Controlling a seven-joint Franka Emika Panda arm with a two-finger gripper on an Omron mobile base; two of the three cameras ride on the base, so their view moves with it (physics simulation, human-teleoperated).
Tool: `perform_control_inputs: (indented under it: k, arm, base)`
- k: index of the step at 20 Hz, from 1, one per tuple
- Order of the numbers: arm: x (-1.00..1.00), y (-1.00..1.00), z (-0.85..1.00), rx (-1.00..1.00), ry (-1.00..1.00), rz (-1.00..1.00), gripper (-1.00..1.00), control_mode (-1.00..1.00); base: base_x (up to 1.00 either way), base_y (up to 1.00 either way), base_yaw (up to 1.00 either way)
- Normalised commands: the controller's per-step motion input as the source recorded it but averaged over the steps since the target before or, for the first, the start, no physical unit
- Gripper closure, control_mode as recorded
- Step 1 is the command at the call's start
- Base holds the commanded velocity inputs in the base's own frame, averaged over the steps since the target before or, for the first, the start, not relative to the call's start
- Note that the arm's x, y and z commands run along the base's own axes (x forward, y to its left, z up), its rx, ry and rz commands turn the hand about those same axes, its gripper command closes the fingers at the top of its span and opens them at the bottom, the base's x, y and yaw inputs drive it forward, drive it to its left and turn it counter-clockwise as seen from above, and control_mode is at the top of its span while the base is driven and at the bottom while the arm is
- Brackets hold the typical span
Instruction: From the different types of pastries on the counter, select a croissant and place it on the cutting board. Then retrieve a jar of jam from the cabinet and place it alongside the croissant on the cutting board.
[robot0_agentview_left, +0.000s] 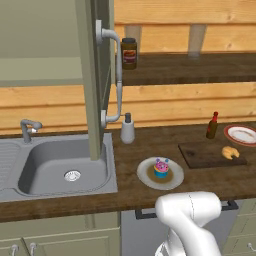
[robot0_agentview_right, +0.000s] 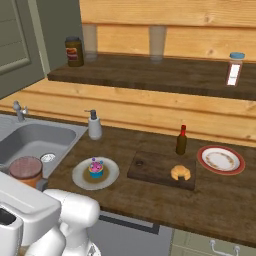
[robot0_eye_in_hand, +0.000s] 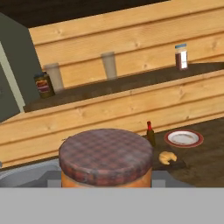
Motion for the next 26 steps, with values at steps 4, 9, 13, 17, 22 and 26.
perform_control_inputs:
  k: [4, 9, 13, 17, 22, 26]
  arm:
    - [0.44, -0.27, 0.04, 0.00, 0.00, 0.03, 1.00, -1.00]
    - [0.99, -0.24, 0.16, 0.00, 0.02, 0.04, 1.00, -1.00]
    - [0.91, -0.03, -0.01, 0.00, 0.00, 0.10, 1.00, -1.00]
    - [0.59, 0.00, -0.24, 0.00, -0.04, 0.14, 1.00, -1.00]
    - [0.51, 0.02, -0.61, 0.00, -0.05, 0.19, 1.00, -1.00]
    - [0.48, 0.03, -0.58, 0.00, -0.01, 0.20, 1.00, -1.00]
  base:
    - [0.00, 0.00, 0.00]
    - [0.00, 0.00, 0.00]
    - [0.00, 0.00, 0.00]
    - [0.00, 0.00, 0.00]
    - [0.00, 0.00, 0.00]
    - [0.00, 0.00, 0.00]
